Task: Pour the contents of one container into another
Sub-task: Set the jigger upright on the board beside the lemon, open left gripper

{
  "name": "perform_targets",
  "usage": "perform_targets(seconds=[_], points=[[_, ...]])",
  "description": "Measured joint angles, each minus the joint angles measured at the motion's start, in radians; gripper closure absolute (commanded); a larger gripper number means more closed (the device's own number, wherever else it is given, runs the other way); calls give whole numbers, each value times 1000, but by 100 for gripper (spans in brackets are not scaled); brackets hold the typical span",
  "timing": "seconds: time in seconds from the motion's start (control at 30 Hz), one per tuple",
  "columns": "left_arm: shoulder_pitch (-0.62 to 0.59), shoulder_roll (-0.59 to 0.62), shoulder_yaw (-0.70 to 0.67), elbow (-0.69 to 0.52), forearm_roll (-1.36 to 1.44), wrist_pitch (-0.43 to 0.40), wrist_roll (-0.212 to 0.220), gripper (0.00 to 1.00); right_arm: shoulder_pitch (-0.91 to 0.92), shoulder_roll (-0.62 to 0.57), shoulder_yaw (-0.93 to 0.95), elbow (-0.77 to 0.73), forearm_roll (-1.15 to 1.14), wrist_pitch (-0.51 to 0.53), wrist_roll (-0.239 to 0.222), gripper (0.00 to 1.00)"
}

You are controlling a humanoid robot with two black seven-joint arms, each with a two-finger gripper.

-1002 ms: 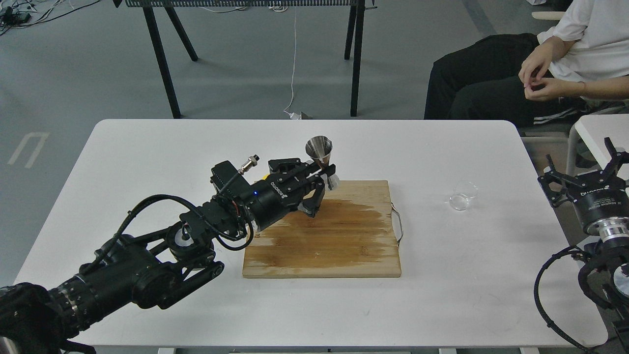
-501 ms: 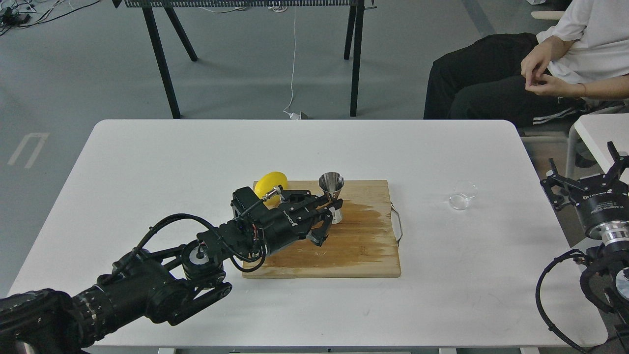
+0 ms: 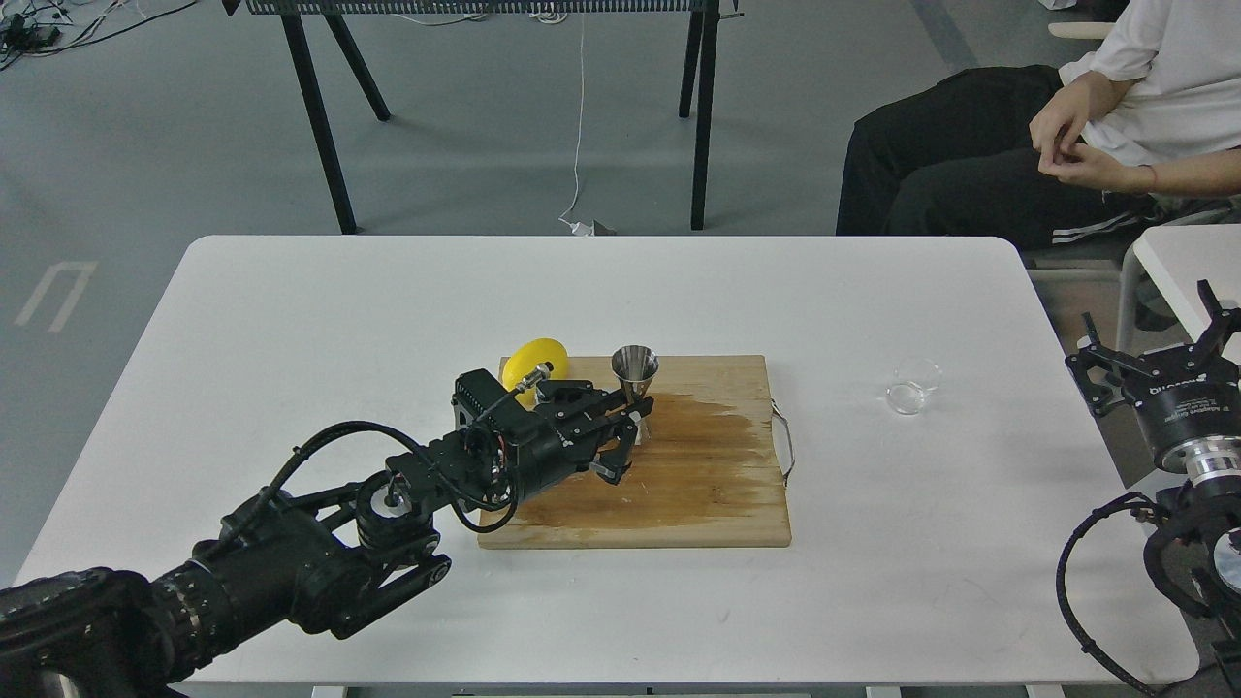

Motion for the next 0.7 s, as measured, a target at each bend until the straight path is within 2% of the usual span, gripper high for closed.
perform_targets(seconds=[0.27, 0.43, 0.7], points=[[31, -20, -7, 1, 0, -1, 3, 87, 0, 2, 0, -3, 0, 0, 0, 0], [36, -42, -9, 32, 0, -2, 3, 81, 0, 8, 0, -2, 0, 0, 0, 0], [31, -44, -5, 43, 0, -3, 3, 80, -6, 7, 0, -2, 0, 0, 0, 0]])
